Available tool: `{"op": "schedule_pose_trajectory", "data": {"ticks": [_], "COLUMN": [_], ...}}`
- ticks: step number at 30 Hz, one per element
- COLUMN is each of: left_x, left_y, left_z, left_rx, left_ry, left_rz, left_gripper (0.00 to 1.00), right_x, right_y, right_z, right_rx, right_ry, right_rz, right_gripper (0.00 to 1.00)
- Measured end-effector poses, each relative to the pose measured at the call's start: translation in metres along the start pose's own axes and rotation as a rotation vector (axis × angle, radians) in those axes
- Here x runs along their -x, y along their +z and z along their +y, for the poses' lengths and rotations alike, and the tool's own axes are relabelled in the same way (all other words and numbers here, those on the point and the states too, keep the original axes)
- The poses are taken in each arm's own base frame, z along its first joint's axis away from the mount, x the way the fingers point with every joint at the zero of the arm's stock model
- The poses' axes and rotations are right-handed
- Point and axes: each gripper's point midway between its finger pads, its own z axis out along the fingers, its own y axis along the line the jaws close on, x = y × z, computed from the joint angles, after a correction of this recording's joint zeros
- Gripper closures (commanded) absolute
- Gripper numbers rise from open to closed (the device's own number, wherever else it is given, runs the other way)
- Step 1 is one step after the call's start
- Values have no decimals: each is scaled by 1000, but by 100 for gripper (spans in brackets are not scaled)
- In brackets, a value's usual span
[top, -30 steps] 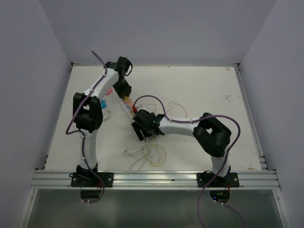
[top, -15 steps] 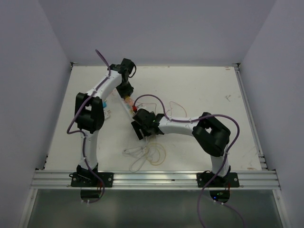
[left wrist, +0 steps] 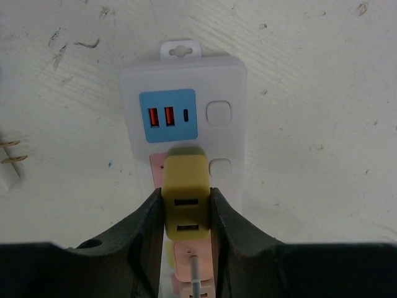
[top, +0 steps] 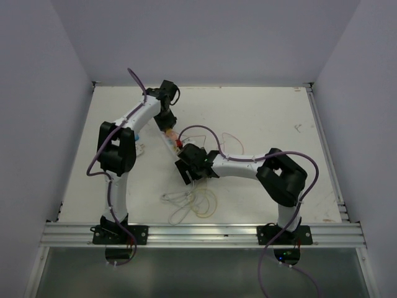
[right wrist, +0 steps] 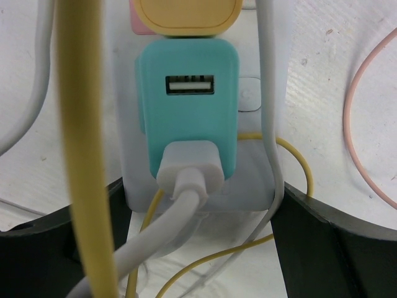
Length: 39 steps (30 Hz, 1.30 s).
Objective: Pull the plug off the socket
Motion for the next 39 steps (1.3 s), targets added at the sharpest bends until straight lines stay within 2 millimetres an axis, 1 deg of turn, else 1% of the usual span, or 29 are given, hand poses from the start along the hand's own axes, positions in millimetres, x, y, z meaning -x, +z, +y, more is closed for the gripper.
{"op": "schedule_pose_trajectory", "data": {"ticks": [1,3,4,12,27,33,39], "left_x": [-1,-2,-4,-10,-13,-12,-4], "left_y": [0,-1,-1,-2,-3,-4,-8], "left_z": [0,0,-1,-8,-11,-12,-14], "left_rx": [-3,-9,-15,-46,-74,-78,-93], "left_ry": [-1,-2,-2,6,-13,-17,-32], "left_rz": [3,8,13,30,39,40,36], "left_gripper": [100,100,100,100,100,100,100], "right_x": [-1,-1,-2,-9,-1,-1,-1], "right_y": [-1,-3,-3,-12,-13,-12,-11], "right_z": [0,-1,-1,-5,-5,-8,-17], "right_rx": [2,8,16,46,47,54,63], "right_ry": [-3,-6,-12,-72,-127,-98,-23], "right_rz": [-2,-11,-12,-24,-63,-82,-116], "right_gripper": [13,2,1,1,1,1,1]}}
